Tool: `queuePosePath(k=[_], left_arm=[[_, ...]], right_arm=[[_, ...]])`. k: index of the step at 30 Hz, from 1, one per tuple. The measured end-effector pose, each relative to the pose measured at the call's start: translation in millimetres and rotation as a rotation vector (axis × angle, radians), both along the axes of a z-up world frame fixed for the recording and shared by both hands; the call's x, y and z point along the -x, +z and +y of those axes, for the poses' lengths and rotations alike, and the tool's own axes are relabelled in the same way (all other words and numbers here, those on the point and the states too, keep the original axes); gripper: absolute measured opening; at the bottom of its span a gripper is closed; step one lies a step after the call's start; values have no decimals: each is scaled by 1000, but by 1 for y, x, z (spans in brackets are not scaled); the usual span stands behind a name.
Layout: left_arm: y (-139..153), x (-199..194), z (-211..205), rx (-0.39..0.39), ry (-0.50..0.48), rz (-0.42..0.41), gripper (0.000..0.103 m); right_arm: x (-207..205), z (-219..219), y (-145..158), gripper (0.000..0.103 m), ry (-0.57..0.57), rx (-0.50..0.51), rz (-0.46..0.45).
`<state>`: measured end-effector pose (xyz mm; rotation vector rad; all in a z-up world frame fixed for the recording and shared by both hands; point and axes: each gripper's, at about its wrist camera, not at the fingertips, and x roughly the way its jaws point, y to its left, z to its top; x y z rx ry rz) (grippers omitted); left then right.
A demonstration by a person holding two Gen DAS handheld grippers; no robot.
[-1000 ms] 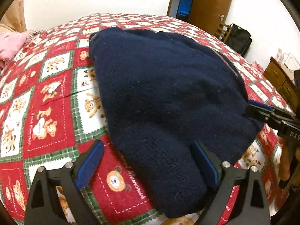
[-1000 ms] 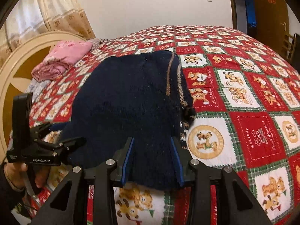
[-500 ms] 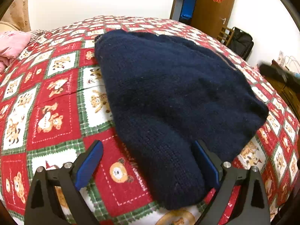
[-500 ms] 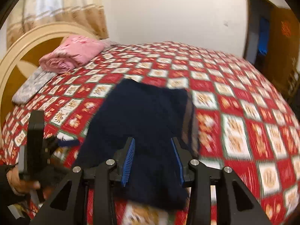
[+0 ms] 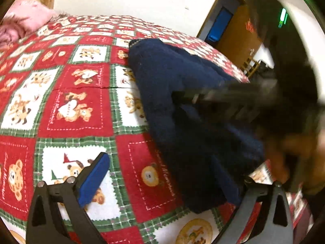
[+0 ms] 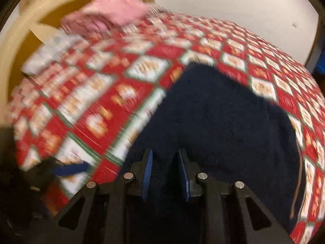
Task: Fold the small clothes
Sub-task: 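Grasp the striped edge of the folded sweater with the right gripper and lift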
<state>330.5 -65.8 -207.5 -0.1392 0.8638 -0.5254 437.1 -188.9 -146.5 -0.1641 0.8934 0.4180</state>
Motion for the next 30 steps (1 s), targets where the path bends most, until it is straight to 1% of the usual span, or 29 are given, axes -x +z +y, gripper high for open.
queuePosePath(k=[1,2,4,5,6,7,8,9,10,12,14,16,18,19,21,22,24,26,28,30], left_arm=[[0,1,-3,-21,0,-8,102],[1,4,-7,-40,0,-16,102],[0,5,-7,-41,0,-15,102],[-1,5,-5,-34,0,-11,102],[-1,4,-4,-27,0,-8,102],[-1,4,-3,-25,-1,-8,102],[-2,3,-3,-28,-2,-10,103],[-2,4,-2,-28,-1,-12,103],[-3,4,-1,-26,0,-13,103],[-3,3,2,-11,4,-8,103],[-3,2,4,1,3,-7,103],[-2,4,3,-6,3,-13,103],[0,6,4,1,6,-18,103],[0,8,7,16,12,-23,103],[1,9,12,40,28,-18,103],[1,9,13,49,31,-14,103],[0,8,12,55,33,-15,103],[1,9,10,40,33,-20,103],[1,12,8,28,34,-23,103],[2,12,6,12,36,-27,103]], right_arm=[[-10,-5,13,27,-27,-28,-27],[-20,-8,19,27,-43,-49,-31],[-53,-5,22,27,-57,-73,-5],[-66,0,18,27,-59,-60,7],[-84,8,6,27,-64,-28,46],[-98,13,-10,27,-71,-5,111],[-112,19,-36,27,-83,36,206],[-116,23,-50,27,-94,57,204],[-114,25,-47,27,-94,48,154],[-106,24,-40,28,-84,45,151],[-95,11,-27,28,-39,10,154],[-79,-16,-10,28,-31,-28,151],[-56,-56,9,28,-48,-60,122],[-46,-77,17,28,-66,-71,110],[-23,-121,25,28,-146,-82,94],[-9,-143,26,28,-192,-100,91],[9,-164,19,28,-228,-108,113],[24,-170,2,28,-234,-64,136],[34,-167,-8,27,-212,-84,137],[39,-166,-12,17,-229,-94,124]])
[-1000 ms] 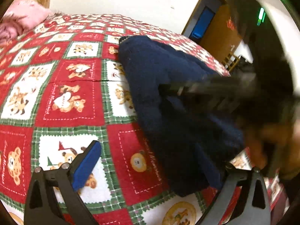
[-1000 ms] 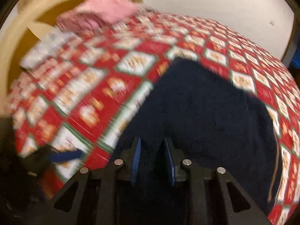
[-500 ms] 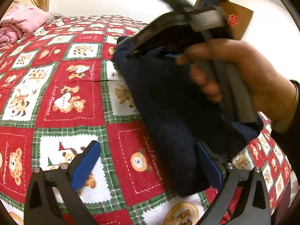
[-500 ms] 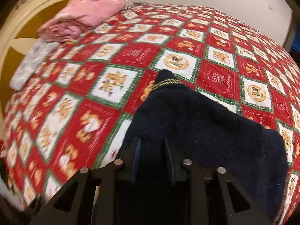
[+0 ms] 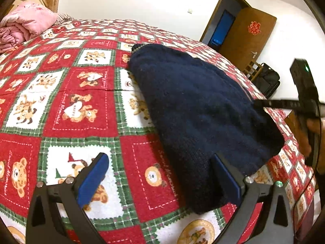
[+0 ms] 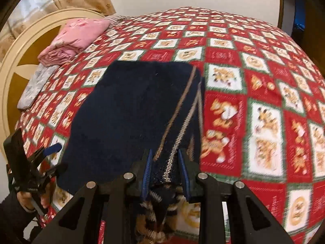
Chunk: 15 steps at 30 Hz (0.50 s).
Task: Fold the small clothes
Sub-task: 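Grasp the striped edge of the folded sweater with the right gripper and lift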
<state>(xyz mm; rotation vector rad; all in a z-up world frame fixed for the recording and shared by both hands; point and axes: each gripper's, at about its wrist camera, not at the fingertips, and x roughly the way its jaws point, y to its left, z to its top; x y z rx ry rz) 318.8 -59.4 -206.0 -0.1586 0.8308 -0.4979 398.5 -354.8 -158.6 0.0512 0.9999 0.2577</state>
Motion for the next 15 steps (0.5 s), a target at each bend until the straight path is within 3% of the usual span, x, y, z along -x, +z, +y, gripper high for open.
queuePosePath(k=[2,5,10,12,13,14,15], left_arm=[[0,-1,0,-4,0,0,103],[-1,-3,-2,-24,11,-2,103],[-2,-1,-13,-85,-8,-20,103],[-3,-3,-8,-61,-5,-11,103],[-4,-5,-6,-47,-5,-4,103],[-4,-5,-5,-43,-5,-2,103],[-4,-5,-5,-43,-6,-3,103]], right_arm=[[6,-1,2,7,-28,5,-19],[9,-15,-9,5,-75,66,-12],[45,-42,9,8,-99,-150,-83],[65,-38,17,20,-63,-225,-108],[72,-33,16,37,-43,-233,-104],[78,-25,13,44,-24,-222,-101],[83,-18,10,44,-14,-187,-102]])
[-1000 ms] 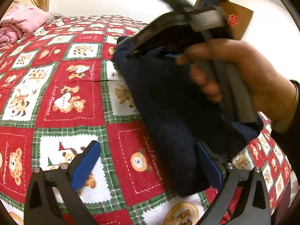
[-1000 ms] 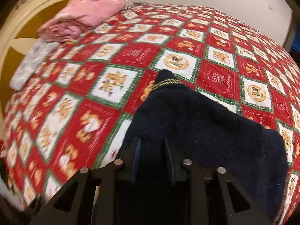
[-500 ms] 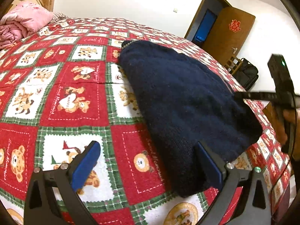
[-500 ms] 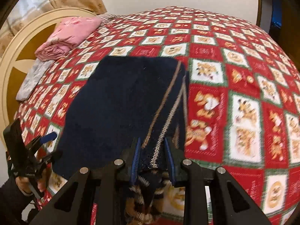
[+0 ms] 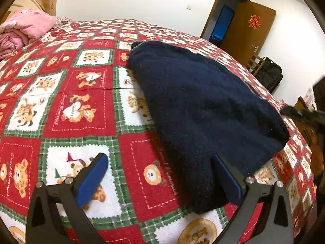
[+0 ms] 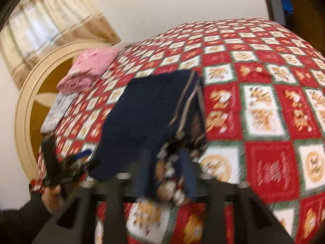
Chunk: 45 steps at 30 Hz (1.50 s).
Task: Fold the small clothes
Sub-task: 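Grasp the striped edge of the folded sweater with the right gripper and lift, then lift the striped end with the right gripper and fold it over the bundle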
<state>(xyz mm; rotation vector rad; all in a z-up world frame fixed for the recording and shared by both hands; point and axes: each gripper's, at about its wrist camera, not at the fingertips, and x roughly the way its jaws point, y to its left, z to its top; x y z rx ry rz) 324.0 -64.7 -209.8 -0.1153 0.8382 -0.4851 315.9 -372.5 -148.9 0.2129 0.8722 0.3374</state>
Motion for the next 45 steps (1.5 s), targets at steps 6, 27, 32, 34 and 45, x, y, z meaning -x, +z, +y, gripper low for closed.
queuePosePath(k=[6,27,32,34,45], left_arm=[[0,1,1,11,2,-1,103],[1,4,2,16,12,-7,103],[7,3,6,23,25,1,103],[17,4,12,62,27,1,103],[41,-68,7,-1,56,3,103]], right_arm=[[7,-17,-40,10,-121,-95,139],[-52,-33,-62,16,-229,-269,244],[-49,-49,-59,33,-179,-349,233],[-45,-56,-48,52,-182,-320,182],[-115,-42,-36,63,-152,-247,163]])
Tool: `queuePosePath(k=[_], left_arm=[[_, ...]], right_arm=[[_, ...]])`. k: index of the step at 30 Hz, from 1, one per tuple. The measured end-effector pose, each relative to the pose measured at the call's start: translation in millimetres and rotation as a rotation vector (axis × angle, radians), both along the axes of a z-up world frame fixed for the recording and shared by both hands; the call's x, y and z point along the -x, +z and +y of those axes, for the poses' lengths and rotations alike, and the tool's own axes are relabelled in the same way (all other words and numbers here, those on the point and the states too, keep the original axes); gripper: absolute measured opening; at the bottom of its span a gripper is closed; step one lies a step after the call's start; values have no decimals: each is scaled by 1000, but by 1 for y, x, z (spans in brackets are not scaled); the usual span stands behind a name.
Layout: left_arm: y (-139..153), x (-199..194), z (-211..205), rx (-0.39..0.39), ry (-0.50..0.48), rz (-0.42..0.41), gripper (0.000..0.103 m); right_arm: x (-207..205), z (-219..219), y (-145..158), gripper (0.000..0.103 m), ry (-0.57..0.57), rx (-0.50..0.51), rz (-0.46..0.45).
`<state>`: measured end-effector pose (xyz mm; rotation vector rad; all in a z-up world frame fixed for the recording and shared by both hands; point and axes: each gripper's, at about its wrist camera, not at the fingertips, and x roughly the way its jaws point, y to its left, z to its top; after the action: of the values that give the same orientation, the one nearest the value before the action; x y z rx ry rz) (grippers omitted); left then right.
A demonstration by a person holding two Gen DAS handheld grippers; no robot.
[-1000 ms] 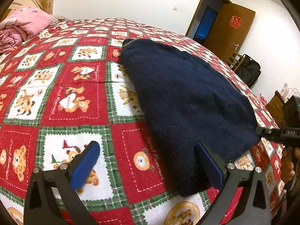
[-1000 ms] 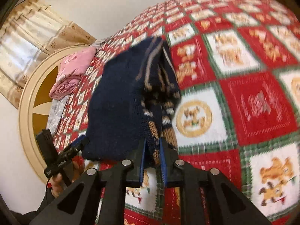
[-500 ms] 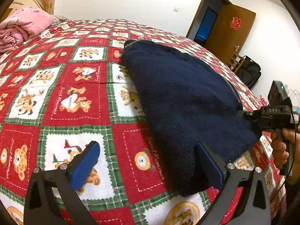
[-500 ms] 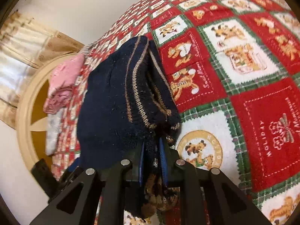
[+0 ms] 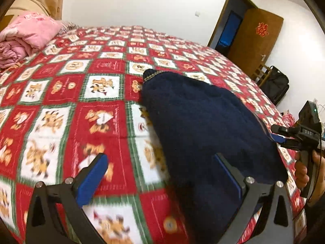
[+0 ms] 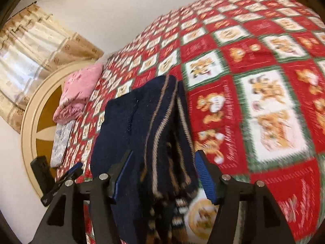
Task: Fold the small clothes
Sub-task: 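Lift the striped end with the right gripper and fold it over the bundle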
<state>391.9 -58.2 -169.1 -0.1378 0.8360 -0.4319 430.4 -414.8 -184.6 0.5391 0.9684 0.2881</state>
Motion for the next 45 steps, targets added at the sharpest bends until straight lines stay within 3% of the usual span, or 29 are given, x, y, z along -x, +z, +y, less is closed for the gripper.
queuePosePath(k=[3,8,23,28,31,37,39,41,45], left_arm=[[-10,-17,-8,-16,-3,26,103],[-20,-25,-18,1,-23,30,103],[-30,-38,-29,56,-72,54,103],[-31,-40,-34,42,-74,41,103],[-31,-41,-35,40,-77,39,103],[-33,-43,-37,43,-80,35,103],[-33,-44,-39,40,-80,34,103],[-33,-44,-42,33,-84,27,103],[-33,-44,-43,33,-87,23,103]], right_arm=[[-15,-4,-18,63,-7,25,47],[-19,-16,-35,68,-10,-76,16],[-31,8,-39,68,64,-50,-49],[-34,12,-39,68,76,-39,-59],[-29,8,-42,64,96,-82,-78],[-33,19,-40,63,94,-22,-89],[-30,16,-42,58,102,-51,-119],[-27,14,-47,42,145,-117,-140],[-34,20,-48,43,132,-72,-118]])
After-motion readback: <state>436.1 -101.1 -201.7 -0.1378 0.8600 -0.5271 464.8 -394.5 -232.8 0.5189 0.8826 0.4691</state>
